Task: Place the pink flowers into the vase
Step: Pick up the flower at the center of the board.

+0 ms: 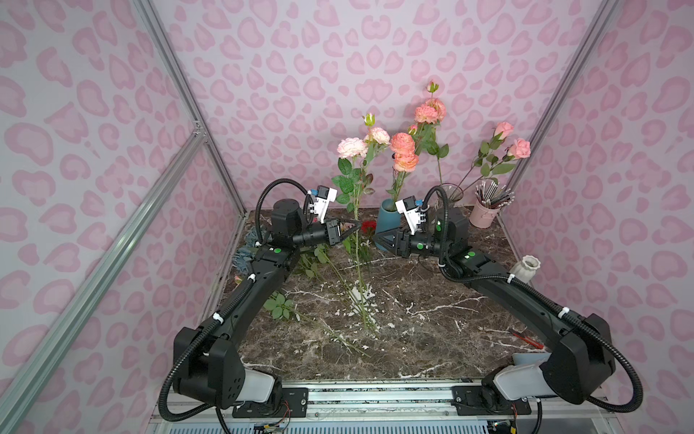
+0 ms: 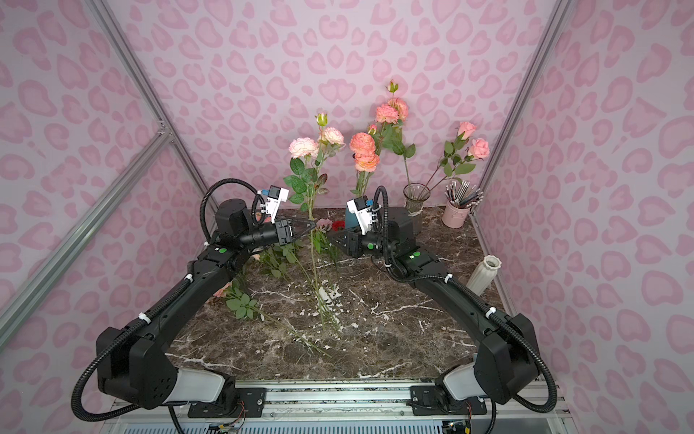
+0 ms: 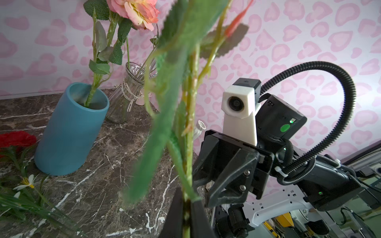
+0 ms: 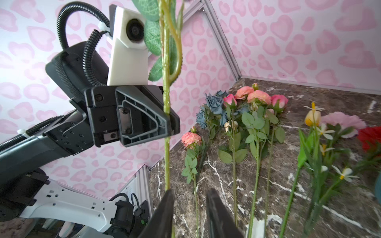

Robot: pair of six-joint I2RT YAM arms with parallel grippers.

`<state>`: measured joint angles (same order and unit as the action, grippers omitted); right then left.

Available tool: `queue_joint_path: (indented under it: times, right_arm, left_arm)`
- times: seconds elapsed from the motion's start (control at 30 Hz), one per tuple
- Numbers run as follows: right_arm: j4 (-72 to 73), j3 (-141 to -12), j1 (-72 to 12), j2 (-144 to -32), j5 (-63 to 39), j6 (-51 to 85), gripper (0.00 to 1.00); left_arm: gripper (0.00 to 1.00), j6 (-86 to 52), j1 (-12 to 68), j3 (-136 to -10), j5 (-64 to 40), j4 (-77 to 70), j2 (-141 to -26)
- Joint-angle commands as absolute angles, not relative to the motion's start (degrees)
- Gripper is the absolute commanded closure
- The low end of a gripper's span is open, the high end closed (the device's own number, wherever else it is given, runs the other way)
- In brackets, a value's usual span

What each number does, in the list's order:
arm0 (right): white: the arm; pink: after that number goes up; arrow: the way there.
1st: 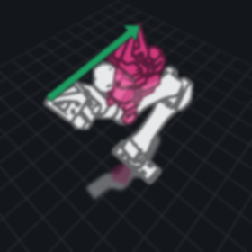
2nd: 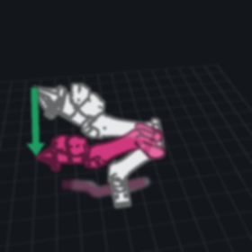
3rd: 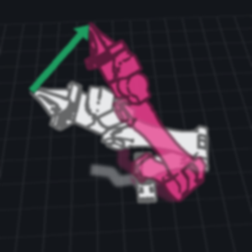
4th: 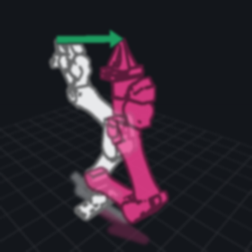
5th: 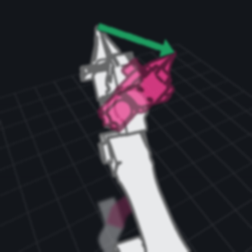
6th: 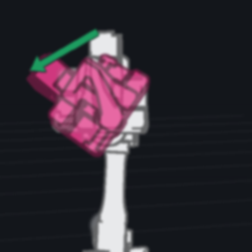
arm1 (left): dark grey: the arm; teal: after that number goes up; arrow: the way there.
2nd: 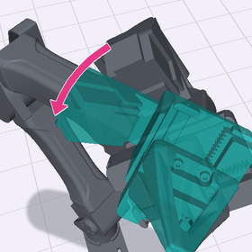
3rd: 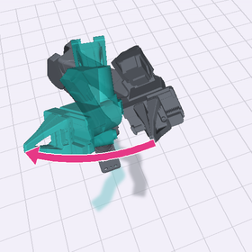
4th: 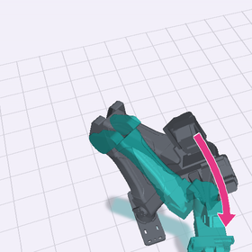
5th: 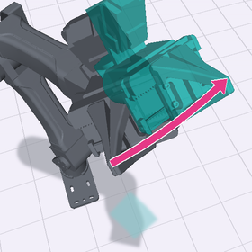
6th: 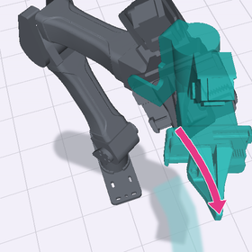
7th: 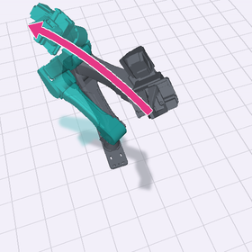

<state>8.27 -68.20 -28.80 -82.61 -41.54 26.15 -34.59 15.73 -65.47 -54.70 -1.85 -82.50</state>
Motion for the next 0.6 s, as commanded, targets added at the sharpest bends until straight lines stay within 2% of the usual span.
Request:
queue_joint_path:
  times: [0.0,0.57]
  right_arm:
    - [15.2,-69.5,-29.3,-83.8,-45.2,28.4,0.69]
    - [18.1,-71.4,-31.3,-87.6,-47.7,29.3,0.69]
  left_arm:
    - [0.97,-35.3,15.7,-65.1,-56.9,-6.7,-82.7]
    - [0.97,-35.9,16.0,-64.4,-57.5,-7.5,-83.1]
